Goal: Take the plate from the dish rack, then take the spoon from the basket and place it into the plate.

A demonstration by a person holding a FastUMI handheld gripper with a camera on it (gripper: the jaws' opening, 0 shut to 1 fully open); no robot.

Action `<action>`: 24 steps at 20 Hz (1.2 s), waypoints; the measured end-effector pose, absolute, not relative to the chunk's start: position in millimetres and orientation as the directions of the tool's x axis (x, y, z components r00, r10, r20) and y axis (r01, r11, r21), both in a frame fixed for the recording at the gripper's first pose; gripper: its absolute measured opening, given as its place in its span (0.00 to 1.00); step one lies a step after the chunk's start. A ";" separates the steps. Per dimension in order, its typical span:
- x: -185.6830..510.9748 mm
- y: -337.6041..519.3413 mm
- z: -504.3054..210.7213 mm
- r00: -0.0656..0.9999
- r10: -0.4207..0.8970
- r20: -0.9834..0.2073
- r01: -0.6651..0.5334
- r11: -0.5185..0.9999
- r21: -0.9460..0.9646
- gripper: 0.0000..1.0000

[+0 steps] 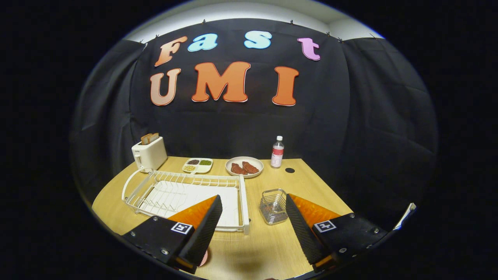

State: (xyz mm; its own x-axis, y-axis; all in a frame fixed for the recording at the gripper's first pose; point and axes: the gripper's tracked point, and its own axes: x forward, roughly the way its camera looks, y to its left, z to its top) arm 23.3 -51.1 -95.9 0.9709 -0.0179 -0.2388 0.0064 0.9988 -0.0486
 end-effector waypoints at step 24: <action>46.7 -139.2 -70.5 0.985 -0.056 -0.162 0.054 0.998 -0.014 0.97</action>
